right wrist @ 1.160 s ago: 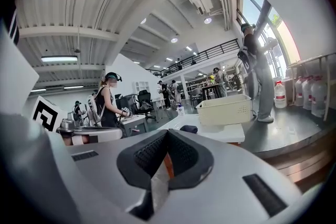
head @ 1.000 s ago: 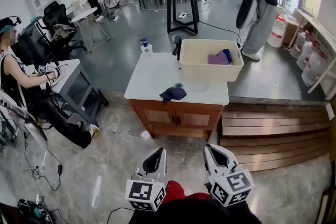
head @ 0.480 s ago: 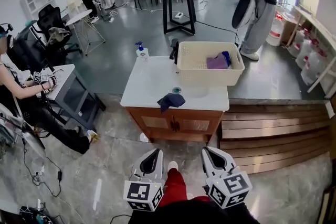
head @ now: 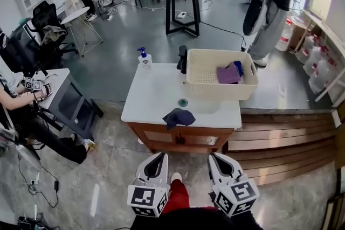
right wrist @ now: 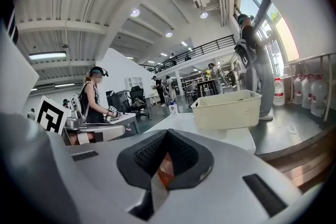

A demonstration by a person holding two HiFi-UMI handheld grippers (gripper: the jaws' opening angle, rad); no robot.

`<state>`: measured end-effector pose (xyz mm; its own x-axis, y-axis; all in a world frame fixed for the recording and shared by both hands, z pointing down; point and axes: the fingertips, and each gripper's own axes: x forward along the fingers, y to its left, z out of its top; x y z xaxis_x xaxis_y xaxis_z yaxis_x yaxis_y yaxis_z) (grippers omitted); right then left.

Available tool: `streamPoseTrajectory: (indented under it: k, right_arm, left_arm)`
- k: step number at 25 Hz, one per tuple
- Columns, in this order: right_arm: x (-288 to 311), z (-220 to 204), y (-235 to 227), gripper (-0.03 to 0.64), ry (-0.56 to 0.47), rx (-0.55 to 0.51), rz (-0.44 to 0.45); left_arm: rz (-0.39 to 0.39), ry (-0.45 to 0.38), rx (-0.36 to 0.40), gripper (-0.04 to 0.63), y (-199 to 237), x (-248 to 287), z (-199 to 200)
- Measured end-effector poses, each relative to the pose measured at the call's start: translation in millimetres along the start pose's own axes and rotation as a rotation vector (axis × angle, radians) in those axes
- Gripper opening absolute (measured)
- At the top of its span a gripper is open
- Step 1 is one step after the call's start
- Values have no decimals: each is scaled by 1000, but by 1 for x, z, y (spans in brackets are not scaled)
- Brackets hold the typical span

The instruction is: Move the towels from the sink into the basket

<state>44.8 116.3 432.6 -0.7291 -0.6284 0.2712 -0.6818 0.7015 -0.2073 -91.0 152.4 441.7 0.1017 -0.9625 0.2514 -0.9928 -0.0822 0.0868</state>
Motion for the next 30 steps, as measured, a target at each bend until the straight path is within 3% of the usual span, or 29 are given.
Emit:
streamPoseTrajectory:
  k: [16, 26, 30]
  right_arm:
    - [115, 38, -24, 8, 19, 12, -94]
    - [146, 41, -43, 8, 38, 27, -183]
    - [147, 40, -53, 8, 42, 42, -224]
  left_arm:
    - [-116, 79, 27, 99, 79, 104, 13]
    - [-255, 154, 41, 137, 93, 151, -1]
    - [-304, 211, 82, 151, 92, 166, -11]
